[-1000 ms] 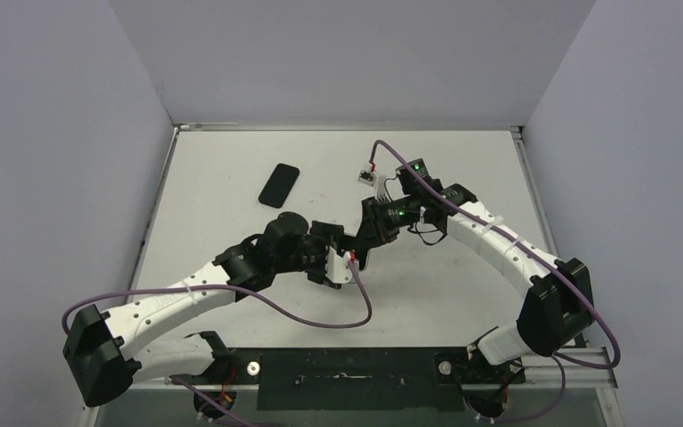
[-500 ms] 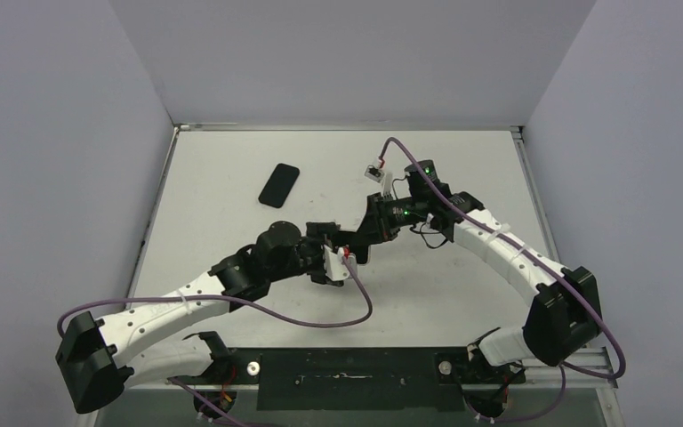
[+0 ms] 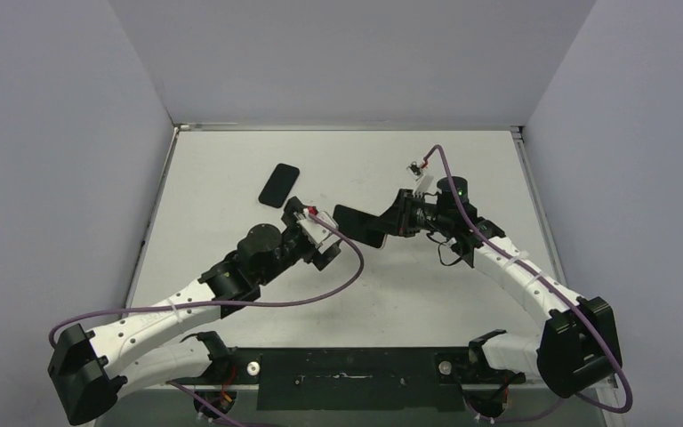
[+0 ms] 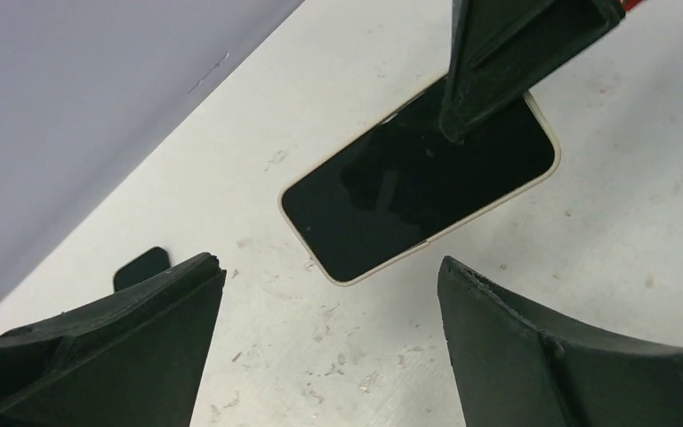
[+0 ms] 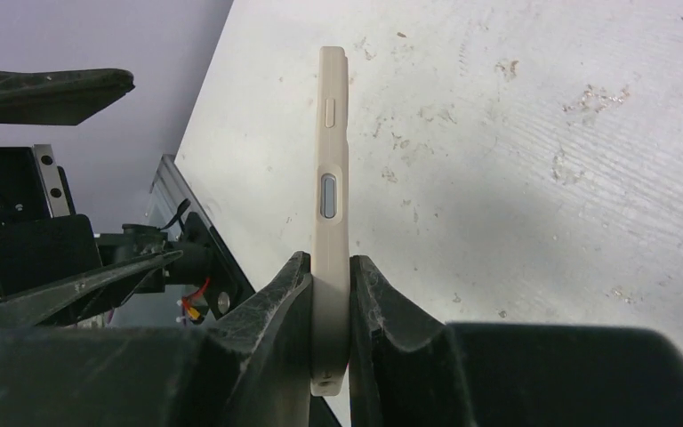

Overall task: Take the phone out of the phone case
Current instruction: Adjust the phone.

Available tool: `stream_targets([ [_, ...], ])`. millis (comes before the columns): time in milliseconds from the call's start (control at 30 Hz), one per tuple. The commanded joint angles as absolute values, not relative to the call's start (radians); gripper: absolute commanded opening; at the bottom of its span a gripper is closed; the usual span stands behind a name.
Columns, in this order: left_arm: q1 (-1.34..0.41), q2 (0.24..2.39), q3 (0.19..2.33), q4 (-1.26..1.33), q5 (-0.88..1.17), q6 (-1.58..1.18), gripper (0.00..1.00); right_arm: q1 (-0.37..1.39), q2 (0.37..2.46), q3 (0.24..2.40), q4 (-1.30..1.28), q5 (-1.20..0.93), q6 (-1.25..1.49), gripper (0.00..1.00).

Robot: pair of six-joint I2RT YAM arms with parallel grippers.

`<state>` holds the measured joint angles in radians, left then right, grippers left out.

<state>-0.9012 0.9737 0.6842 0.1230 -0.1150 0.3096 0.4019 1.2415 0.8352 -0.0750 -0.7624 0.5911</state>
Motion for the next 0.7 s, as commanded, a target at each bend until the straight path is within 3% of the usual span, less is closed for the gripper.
stream_targets([
  [0,-0.896,0.974,0.666,0.243,-0.178,0.103,0.88,0.402,1.171,0.808,0.144,-0.688,0.681,0.0],
  [200,-0.885,1.013,0.673,0.269,-0.19,-0.11,0.89,0.398,1.144,0.751,0.226,-0.637,0.74,0.0],
  [367,-0.876,1.041,0.669,0.301,-0.189,-0.291,0.97,0.399,1.128,0.717,0.296,-0.61,0.786,0.0],
  [667,-0.858,1.038,0.623,0.346,-0.25,-0.651,0.97,0.398,1.079,0.652,0.381,-0.547,0.836,0.0],
])
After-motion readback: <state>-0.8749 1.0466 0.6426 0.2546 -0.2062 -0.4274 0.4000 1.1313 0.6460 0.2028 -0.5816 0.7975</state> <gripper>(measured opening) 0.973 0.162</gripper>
